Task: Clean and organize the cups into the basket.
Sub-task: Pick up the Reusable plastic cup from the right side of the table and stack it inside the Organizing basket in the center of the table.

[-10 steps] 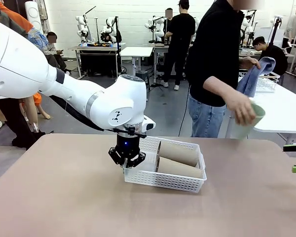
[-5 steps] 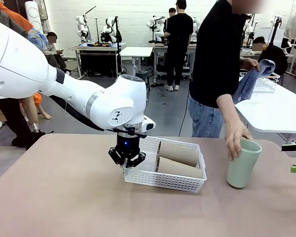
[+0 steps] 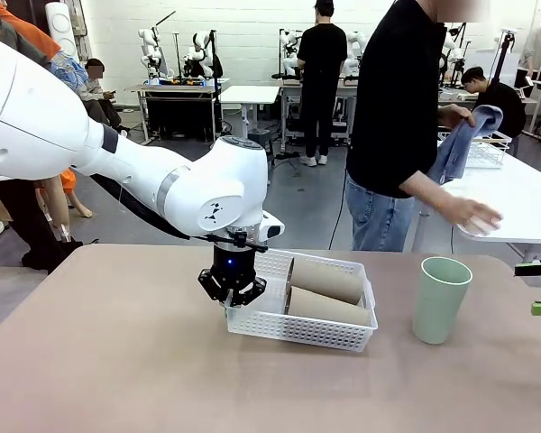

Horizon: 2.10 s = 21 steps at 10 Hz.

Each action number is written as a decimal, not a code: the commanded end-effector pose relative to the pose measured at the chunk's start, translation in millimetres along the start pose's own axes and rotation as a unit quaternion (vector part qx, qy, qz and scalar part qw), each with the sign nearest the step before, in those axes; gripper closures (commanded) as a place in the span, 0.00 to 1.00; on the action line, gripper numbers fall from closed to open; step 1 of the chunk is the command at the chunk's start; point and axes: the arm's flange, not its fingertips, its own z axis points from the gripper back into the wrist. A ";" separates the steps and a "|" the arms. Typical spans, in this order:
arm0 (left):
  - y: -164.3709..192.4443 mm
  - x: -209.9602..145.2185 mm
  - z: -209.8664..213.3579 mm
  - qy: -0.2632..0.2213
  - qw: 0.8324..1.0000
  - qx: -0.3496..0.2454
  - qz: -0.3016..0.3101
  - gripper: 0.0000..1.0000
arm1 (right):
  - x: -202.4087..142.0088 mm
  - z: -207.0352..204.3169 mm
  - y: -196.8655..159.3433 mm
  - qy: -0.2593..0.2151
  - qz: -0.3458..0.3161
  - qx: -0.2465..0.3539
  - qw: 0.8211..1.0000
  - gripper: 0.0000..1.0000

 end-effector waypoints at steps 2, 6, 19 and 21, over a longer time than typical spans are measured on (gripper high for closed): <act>-1.2 -3.0 -4.4 0.002 1.000 0.008 -0.007 1.00 | 0.4 -1.9 5.8 0.002 0.004 -0.001 1.000 0.00; -1.2 -3.0 -4.4 0.002 1.000 0.008 -0.007 1.00 | 0.4 -1.9 5.8 0.002 0.004 -0.001 1.000 0.00; -1.2 -3.0 -4.4 0.002 1.000 0.008 -0.007 1.00 | -83.7 -100.9 -81.4 0.064 -0.077 0.098 0.990 0.00; -1.2 -3.0 -4.4 0.002 1.000 0.008 -0.007 1.00 | -84.1 -121.6 -88.6 0.058 -0.067 0.122 0.989 0.00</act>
